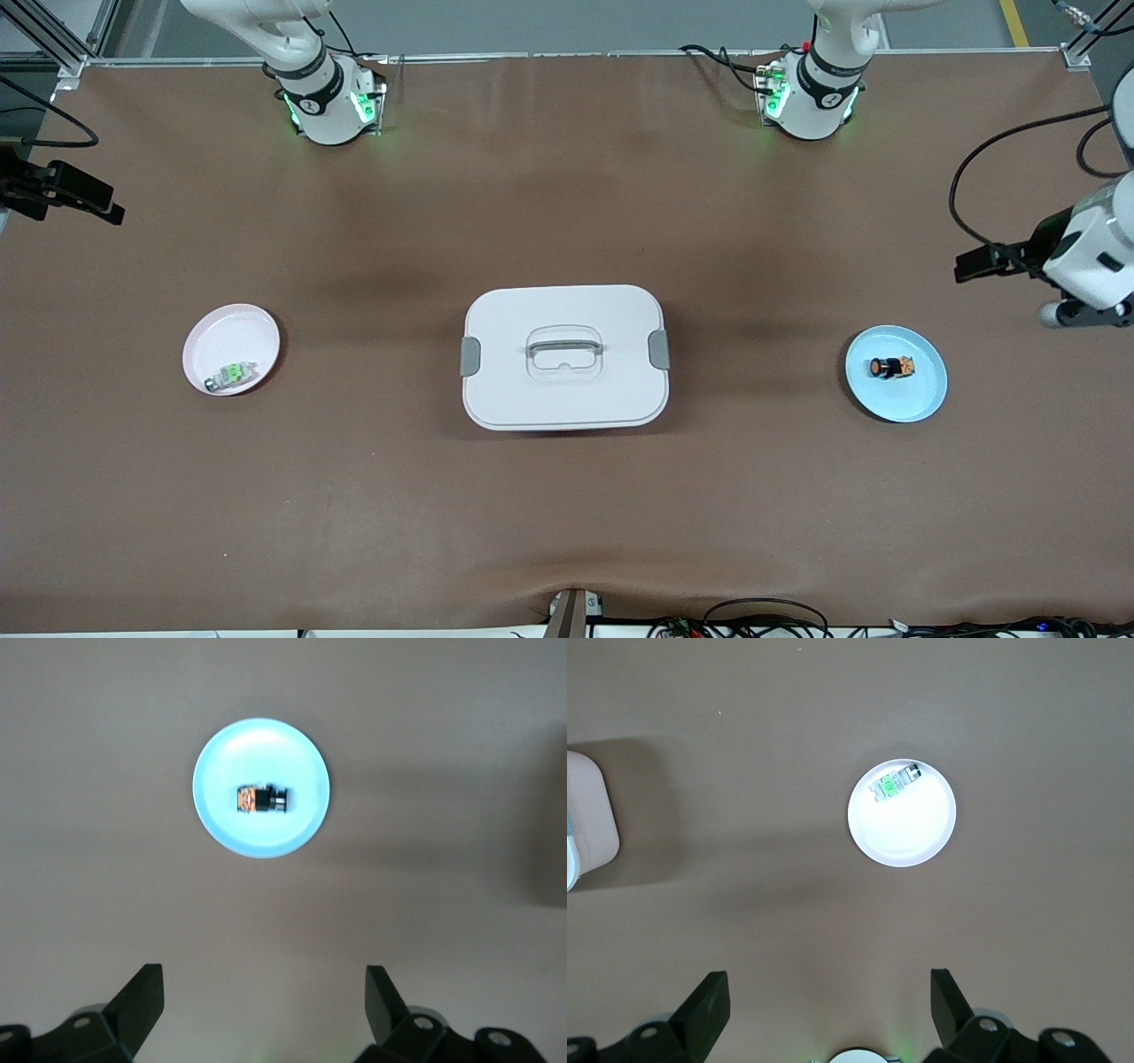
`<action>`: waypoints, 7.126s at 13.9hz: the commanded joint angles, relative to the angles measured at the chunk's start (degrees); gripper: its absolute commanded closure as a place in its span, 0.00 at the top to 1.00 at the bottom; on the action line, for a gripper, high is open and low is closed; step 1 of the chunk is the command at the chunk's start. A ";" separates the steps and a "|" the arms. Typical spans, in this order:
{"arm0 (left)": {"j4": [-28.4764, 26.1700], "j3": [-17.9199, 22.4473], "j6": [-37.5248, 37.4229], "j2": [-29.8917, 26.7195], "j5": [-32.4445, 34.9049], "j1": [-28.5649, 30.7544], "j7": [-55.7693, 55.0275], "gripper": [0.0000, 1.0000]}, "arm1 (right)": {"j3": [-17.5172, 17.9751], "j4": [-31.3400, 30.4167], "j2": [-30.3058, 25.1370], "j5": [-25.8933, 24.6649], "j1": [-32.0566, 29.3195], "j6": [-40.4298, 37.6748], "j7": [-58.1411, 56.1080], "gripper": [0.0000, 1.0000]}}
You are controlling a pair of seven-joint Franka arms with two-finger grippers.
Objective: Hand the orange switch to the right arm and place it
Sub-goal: 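Move the left gripper over the orange switch on the blue plate, then lower the left gripper and grasp the orange switch, then lift the switch with the left gripper while the right gripper approaches, then grasp the orange switch with the right gripper above the white box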
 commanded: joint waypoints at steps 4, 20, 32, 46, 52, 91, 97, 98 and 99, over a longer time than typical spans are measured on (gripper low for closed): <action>-14.03 0.00 16.55 -1.37 2.14 1.85 1.23 1.00 | 0.75 0.69 0.11 -0.76 -0.77 -0.32 -0.36 1.00; -22.04 -0.17 45.67 15.15 3.21 6.42 8.52 1.00 | 0.75 0.69 0.11 -0.76 -0.77 -0.32 -0.36 1.00; -21.87 -0.70 52.62 20.60 2.51 6.07 7.56 1.00 | 0.75 0.69 0.11 -0.76 -0.77 -0.32 -0.36 1.00; -22.04 -1.40 53.85 21.66 2.24 6.34 8.00 0.04 | 0.75 0.69 0.11 -0.76 -0.77 -0.41 -0.36 1.00; -19.24 -2.37 43.68 15.16 2.07 6.25 6.68 0.00 | 0.75 0.69 0.20 -0.76 -0.77 -0.32 -0.36 1.00; 18.56 -21.62 16.76 21.40 -20.35 -18.70 -93.78 0.00 | 1.27 -3.78 3.72 16.97 28.13 13.27 33.12 1.00; 18.56 -21.79 17.72 21.48 -21.75 -20.29 -94.04 0.00 | 1.36 -15.55 2.14 23.58 33.84 34.01 38.21 1.00; 18.56 -21.71 18.25 21.48 -22.36 -20.73 -94.13 0.00 | 1.36 -17.48 2.05 26.29 34.64 37.52 39.01 1.00; 18.56 -21.70 18.69 21.40 -22.63 -21.08 -94.13 0.00 | 1.36 -19.07 1.87 28.92 35.34 40.69 39.11 1.00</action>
